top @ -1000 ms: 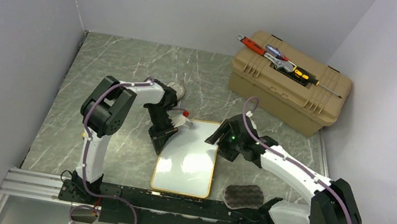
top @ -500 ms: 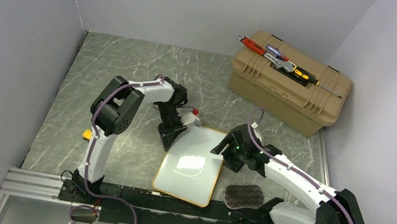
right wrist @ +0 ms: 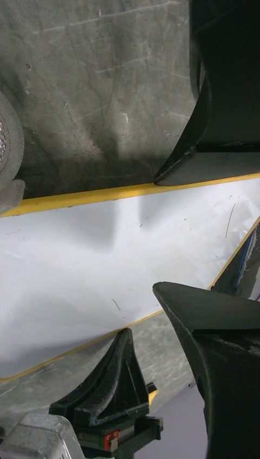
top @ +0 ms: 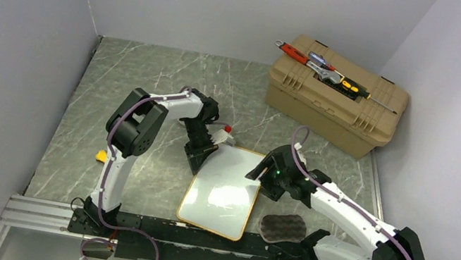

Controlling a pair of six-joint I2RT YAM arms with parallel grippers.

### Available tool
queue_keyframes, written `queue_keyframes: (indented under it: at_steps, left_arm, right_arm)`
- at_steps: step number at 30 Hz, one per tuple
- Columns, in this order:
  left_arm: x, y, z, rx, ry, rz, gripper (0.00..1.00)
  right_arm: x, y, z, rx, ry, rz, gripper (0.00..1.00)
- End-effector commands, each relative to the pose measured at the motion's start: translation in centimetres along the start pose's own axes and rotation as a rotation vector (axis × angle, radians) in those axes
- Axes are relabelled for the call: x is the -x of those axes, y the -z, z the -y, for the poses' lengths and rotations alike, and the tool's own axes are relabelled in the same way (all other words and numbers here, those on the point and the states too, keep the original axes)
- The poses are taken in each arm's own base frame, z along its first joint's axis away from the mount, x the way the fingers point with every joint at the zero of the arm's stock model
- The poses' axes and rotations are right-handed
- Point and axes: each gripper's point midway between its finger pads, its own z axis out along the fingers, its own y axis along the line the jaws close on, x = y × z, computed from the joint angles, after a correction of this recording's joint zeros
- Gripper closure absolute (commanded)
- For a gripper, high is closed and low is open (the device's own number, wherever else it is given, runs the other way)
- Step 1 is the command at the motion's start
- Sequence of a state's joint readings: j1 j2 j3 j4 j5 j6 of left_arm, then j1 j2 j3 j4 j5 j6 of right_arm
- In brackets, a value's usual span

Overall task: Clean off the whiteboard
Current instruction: Adjust the whiteboard at the center of the board.

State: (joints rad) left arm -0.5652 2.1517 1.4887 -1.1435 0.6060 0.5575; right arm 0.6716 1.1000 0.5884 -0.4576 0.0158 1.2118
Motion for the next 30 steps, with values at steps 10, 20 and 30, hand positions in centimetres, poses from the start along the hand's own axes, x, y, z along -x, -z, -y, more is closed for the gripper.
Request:
queue_keyframes:
  at_steps: [10,20,30]
  left_arm:
    - [5.1,-2.7,-0.3,-0.017,-0.157,0.159,0.96]
    - [6.9,-2.6,0.2,-0.026,-0.178,0.173,0.96]
    - [9.9,-2.1,0.0,-0.026,-0.211,0.198,0.96]
  right_arm:
    - [0.3,3.8,-8.5,0.303,-0.032,-0.031,0.33]
    - [0.9,5.0,-9.3,0.313,-0.022,-0.006,0.33]
    - [0.8,3.2,-6.9,0.242,-0.036,0.001,0.33]
